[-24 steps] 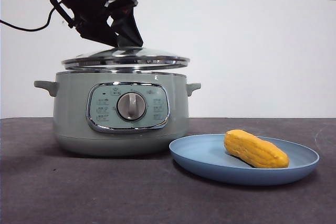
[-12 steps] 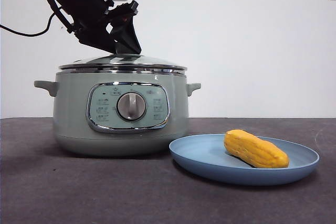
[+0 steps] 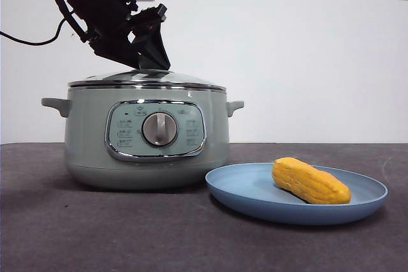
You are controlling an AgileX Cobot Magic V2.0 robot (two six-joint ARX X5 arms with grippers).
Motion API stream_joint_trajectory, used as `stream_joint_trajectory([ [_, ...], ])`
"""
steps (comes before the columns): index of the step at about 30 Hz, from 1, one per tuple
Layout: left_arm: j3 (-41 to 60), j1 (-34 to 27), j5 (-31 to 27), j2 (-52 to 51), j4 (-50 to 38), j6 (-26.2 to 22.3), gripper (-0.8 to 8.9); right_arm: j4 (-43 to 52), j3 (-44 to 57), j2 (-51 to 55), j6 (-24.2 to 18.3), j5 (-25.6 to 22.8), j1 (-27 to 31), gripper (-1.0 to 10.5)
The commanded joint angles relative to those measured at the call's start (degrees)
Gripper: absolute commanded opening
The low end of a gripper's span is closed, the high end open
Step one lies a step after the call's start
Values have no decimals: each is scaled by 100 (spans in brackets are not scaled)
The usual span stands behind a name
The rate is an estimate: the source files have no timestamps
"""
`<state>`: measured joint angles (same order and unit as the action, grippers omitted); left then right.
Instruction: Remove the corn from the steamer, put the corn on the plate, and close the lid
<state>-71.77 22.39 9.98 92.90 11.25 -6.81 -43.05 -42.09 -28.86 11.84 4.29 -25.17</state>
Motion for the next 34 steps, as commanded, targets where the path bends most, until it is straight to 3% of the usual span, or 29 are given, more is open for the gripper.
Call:
stream_joint_trajectory([
  [1, -55, 0, 22, 26, -175, -55, -8, 37, 35, 11, 31, -28, -11, 566],
  [14, -55, -4, 55, 76, 343, -50, 29, 35, 35, 11, 15, -26, -11, 566],
  [16, -55, -4, 55, 76, 391, -50, 160, 35, 35, 11, 15, -17, -11, 566],
  [18, -55, -4, 55, 76, 387, -50, 370, 35, 35, 11, 15, -15, -11, 566],
  [20, -57, -4, 59, 76, 382, -50, 466, 33, 35, 11, 15, -13, -11, 566],
  [34, -184, -4, 33, -227, 387, -50, 469, 24, 35, 11, 13, -13, -11, 566],
])
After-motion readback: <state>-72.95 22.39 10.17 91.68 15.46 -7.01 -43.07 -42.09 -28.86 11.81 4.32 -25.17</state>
